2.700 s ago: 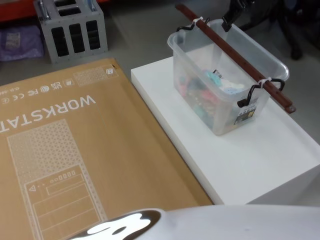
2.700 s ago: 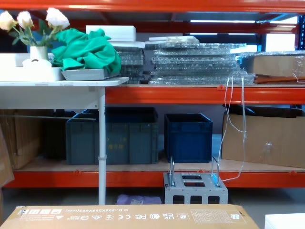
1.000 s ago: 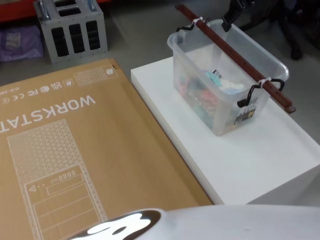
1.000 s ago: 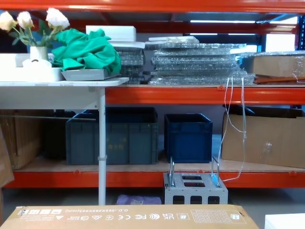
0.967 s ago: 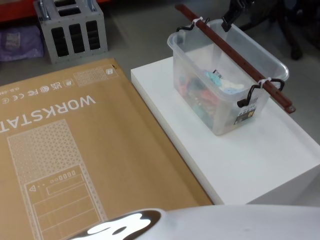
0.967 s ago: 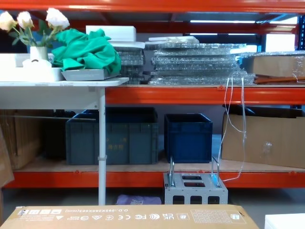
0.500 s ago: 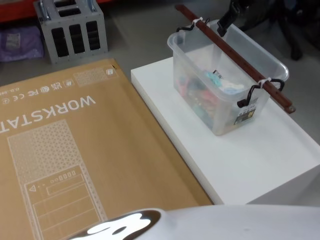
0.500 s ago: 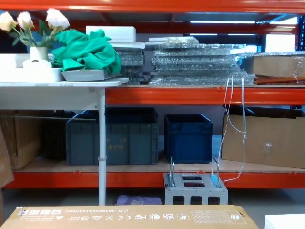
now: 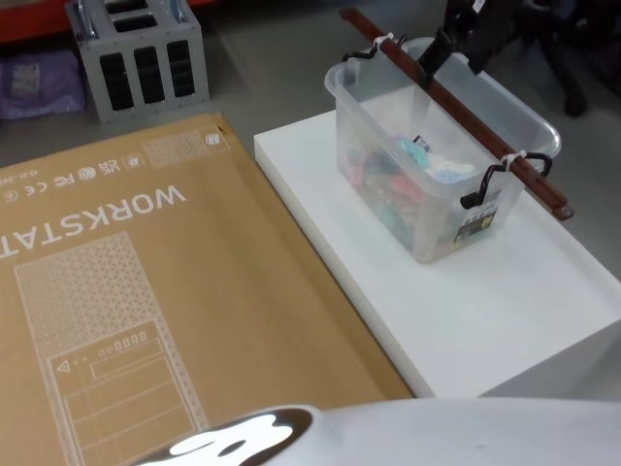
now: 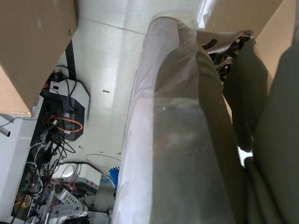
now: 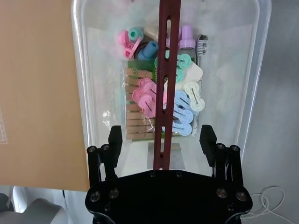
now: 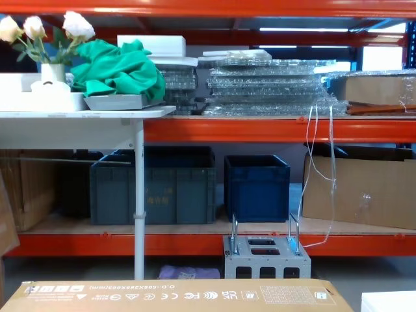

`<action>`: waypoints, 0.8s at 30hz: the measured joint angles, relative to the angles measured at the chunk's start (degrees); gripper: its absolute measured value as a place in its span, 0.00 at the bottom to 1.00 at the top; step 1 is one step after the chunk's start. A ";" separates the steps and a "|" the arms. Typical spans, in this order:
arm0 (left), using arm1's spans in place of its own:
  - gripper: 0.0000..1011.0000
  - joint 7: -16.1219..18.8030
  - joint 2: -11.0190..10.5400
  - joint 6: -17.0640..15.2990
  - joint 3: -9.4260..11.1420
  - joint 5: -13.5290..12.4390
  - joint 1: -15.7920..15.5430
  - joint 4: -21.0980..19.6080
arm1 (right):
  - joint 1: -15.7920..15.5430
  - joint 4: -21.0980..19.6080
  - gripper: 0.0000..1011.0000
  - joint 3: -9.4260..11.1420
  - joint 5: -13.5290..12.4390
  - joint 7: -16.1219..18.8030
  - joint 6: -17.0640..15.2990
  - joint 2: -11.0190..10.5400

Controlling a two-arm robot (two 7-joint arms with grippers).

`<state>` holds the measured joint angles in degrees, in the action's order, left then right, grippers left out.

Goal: Use one hand to grasp the basket and place it at the designated location.

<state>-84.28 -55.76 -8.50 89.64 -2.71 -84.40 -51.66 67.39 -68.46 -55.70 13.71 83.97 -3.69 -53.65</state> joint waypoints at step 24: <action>0.00 0.00 0.00 0.00 0.00 0.00 0.00 0.00 | 1.46 11.32 0.99 -5.73 -0.50 2.62 4.81 6.46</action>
<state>-84.28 -55.76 -8.50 89.64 -2.71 -84.40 -51.66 68.85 -57.15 -61.43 13.21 86.59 1.12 -47.19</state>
